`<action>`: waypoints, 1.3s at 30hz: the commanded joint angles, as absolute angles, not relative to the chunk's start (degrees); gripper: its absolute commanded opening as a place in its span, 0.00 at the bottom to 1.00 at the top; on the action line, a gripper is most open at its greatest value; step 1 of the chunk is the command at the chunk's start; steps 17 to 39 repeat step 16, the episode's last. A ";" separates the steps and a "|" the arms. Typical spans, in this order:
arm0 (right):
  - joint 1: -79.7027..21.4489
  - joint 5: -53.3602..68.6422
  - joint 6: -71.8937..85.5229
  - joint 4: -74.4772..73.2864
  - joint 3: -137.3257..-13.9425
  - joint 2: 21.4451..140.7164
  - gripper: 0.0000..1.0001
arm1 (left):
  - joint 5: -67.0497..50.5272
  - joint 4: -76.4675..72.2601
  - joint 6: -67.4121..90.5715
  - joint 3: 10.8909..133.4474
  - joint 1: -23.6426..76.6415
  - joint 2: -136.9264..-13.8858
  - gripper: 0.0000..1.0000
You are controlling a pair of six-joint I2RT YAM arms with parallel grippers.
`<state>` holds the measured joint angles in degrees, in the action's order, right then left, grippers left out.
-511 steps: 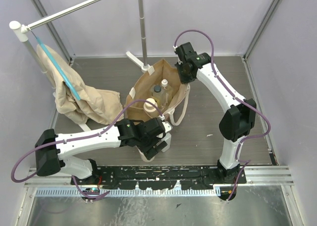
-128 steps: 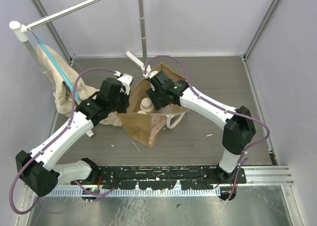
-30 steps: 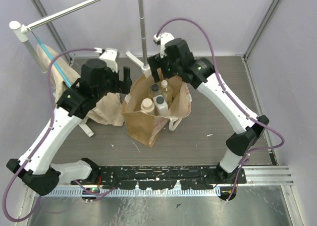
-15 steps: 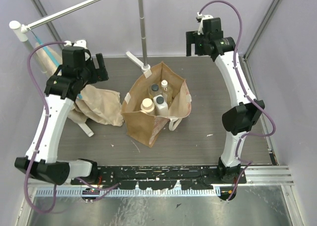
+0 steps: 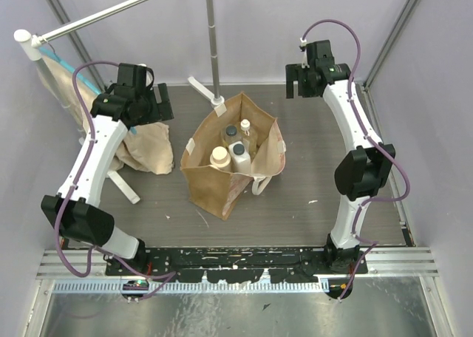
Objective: Place the personal care products into the canvas bag
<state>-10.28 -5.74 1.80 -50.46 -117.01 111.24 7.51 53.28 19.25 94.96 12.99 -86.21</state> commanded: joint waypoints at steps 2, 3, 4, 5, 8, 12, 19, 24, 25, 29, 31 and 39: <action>-9.61 -7.21 0.97 -47.77 -119.49 109.15 0.95 | 12.91 55.80 21.72 96.11 12.81 -86.68 0.98; -9.51 -7.09 0.97 -47.93 -119.99 109.50 0.95 | 13.44 55.81 21.63 95.95 12.82 -86.66 0.98; -9.42 -6.97 0.92 -47.98 -120.48 109.82 0.95 | 13.93 55.81 21.58 95.82 12.79 -86.64 0.98; -9.39 -6.87 0.88 -48.07 -120.91 110.04 0.95 | 14.22 55.84 21.27 95.75 12.80 -86.73 0.98; -9.34 -6.77 0.68 -48.18 -121.93 110.70 0.95 | 14.41 55.61 20.53 95.41 12.83 -86.70 0.98; -9.30 -6.77 0.74 -48.25 -122.10 111.17 0.95 | 13.86 54.55 19.42 94.46 12.83 -86.44 0.98; -9.31 -6.94 0.88 -48.25 -121.47 111.10 0.95 | 13.80 54.28 18.99 94.34 12.83 -86.63 0.98; -9.31 -6.94 0.88 -48.25 -121.47 111.10 0.95 | 13.80 54.28 18.99 94.34 12.83 -86.63 0.98; -9.31 -6.94 0.88 -48.25 -121.47 111.10 0.95 | 13.80 54.28 18.99 94.34 12.83 -86.63 0.98; -9.31 -6.94 0.88 -48.25 -121.47 111.10 0.95 | 13.80 54.28 18.99 94.34 12.83 -86.63 0.98; -9.31 -6.94 0.88 -48.25 -121.47 111.10 0.95 | 13.80 54.28 18.99 94.34 12.83 -86.63 0.98; -9.31 -6.94 0.88 -48.25 -121.47 111.10 0.95 | 13.80 54.28 18.99 94.34 12.83 -86.63 0.98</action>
